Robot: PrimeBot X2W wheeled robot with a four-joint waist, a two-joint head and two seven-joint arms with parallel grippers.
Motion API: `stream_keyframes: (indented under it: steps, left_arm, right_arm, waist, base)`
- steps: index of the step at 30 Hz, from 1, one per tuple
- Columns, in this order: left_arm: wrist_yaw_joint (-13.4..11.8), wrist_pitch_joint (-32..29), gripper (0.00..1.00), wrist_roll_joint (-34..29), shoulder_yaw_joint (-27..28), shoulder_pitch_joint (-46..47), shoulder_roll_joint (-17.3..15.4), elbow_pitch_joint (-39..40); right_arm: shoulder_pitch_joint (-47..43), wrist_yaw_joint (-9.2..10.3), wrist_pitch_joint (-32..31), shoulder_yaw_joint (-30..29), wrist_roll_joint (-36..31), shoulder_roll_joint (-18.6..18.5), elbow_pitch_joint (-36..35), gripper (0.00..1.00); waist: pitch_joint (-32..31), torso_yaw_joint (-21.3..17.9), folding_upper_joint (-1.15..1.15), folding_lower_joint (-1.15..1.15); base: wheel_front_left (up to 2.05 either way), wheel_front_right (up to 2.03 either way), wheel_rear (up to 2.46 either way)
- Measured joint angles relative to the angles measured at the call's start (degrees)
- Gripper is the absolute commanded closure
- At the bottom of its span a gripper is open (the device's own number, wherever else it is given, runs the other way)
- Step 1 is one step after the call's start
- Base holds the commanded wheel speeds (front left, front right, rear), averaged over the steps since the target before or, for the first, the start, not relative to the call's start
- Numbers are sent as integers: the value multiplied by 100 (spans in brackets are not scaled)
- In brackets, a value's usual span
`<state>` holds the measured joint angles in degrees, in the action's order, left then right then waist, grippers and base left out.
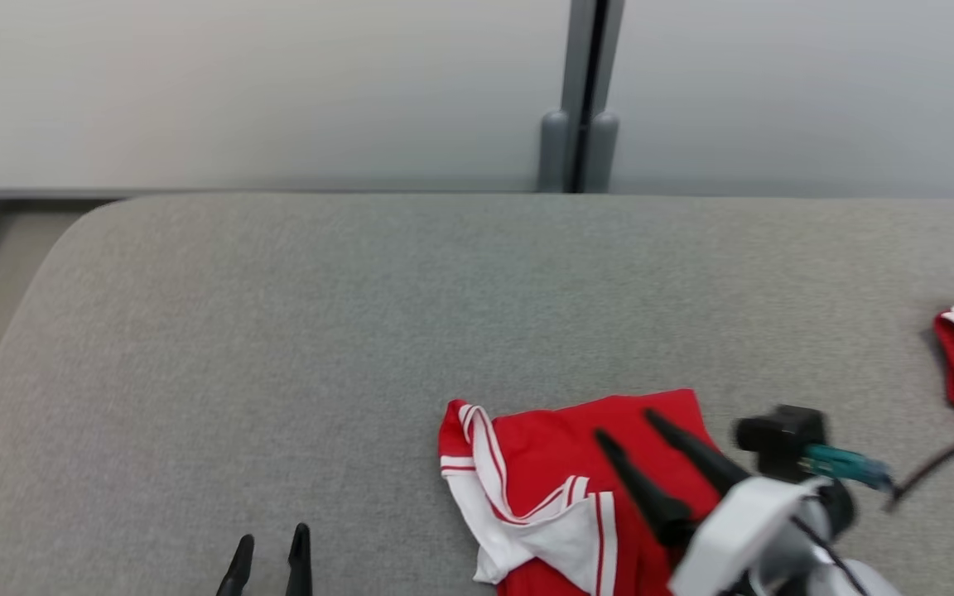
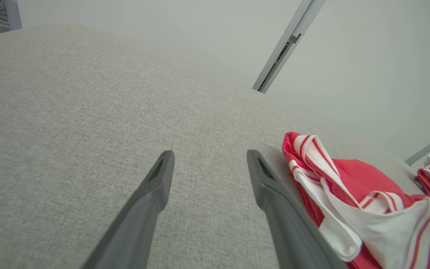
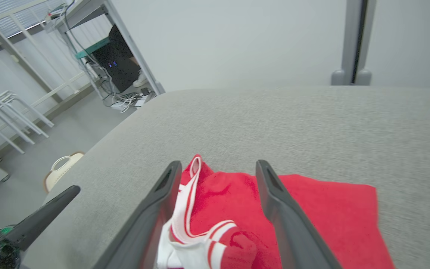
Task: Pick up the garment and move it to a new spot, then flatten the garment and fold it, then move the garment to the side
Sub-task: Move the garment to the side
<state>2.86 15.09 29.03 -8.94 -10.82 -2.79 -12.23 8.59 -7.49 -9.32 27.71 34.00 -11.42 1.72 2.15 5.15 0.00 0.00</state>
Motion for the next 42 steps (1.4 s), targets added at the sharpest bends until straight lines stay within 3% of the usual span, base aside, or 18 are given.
stream_keyframes:
  steps: [3,8,13,19,24,25,26,27,28,42]
  left_arm:
    - [-25,0,0,-124,164,-163,-1,130]
    - [-54,0,0,-406,335,-269,-1,283]
    - [-75,0,0,-478,438,-309,0,343]
    - [-138,0,0,-545,559,-410,1,391]
    - [-137,0,0,-578,612,-426,0,416]
    - [-134,0,0,-583,616,-426,-1,427]
    - [-134,0,0,-586,617,-425,1,437]
    - [-133,0,0,-588,619,-424,-1,443]
    - [-132,0,0,-594,616,-421,0,459]
    - [-144,0,0,-571,257,-44,0,487]
  right_arm:
    - [-373,0,537,-517,-179,-346,-129,0]
    - [-867,1,1461,-1423,-1111,-832,380,0]
    - [-1209,1,2238,-2017,-1727,-731,1204,0]
    - [-1399,0,2408,-2364,-2018,-515,1731,0]
    - [-1406,0,2425,-2429,-2171,-321,1566,0]
    - [-1386,0,2425,-2356,-2197,-313,1534,3]
    - [-1352,0,2426,-2279,-2195,-296,1503,46]
    - [-1285,0,2429,-2145,-2174,-285,1501,46]
    - [-1194,0,2431,-1963,-2117,-290,1543,100]
    - [596,0,2430,656,-1628,-66,3123,100]
  waist:
    - [-181,-205,0,0]
    - [-448,-427,0,0]
    - [-597,-472,0,0]
    - [-669,-408,0,0]
    - [-644,-349,0,0]
    - [-629,-333,0,0]
    - [-611,-315,0,0]
    - [-591,-296,0,0]
    - [-564,-276,0,0]
    - [32,115,0,0]
  base:
    - [0,0,0]
    - [0,0,0]
    - [0,0,0]
    - [0,0,0]
    - [0,0,0]
    - [0,0,0]
    - [0,0,0]
    - [0,0,0]
    - [0,0,0]
    - [0,0,0]
